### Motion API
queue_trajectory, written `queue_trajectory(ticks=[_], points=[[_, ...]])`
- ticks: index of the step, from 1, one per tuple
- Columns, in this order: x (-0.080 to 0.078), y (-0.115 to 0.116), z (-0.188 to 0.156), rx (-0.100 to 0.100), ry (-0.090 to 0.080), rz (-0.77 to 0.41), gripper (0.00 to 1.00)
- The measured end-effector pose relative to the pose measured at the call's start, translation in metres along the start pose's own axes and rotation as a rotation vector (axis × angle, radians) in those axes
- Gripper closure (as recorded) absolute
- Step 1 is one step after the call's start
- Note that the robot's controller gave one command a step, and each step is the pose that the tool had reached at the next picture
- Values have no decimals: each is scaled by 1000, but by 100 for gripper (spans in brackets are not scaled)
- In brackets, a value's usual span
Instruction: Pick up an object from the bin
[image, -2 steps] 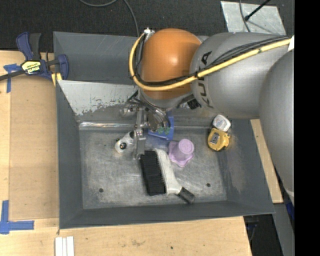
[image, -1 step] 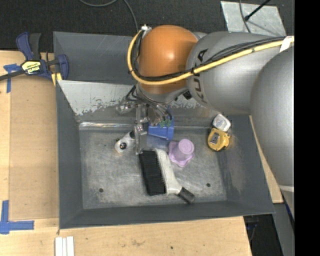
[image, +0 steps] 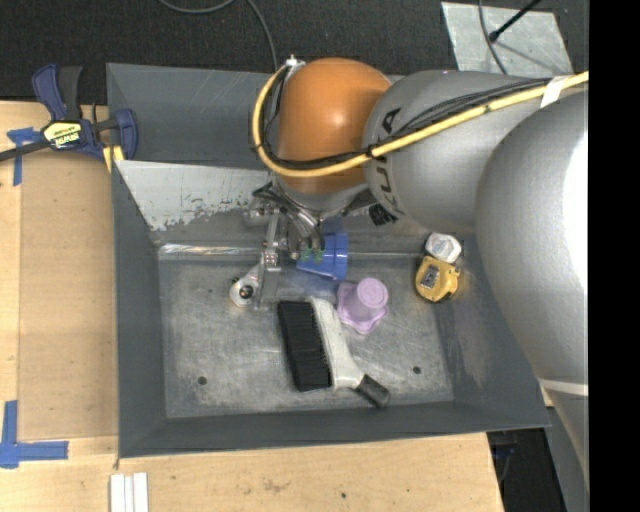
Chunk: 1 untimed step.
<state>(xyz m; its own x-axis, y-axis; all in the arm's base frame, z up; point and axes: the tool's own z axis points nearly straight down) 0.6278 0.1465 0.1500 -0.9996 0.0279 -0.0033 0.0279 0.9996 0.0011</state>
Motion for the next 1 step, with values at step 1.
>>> queue_trajectory(ticks=[1], points=[[5, 3, 41, 1, 0, 4, 0]])
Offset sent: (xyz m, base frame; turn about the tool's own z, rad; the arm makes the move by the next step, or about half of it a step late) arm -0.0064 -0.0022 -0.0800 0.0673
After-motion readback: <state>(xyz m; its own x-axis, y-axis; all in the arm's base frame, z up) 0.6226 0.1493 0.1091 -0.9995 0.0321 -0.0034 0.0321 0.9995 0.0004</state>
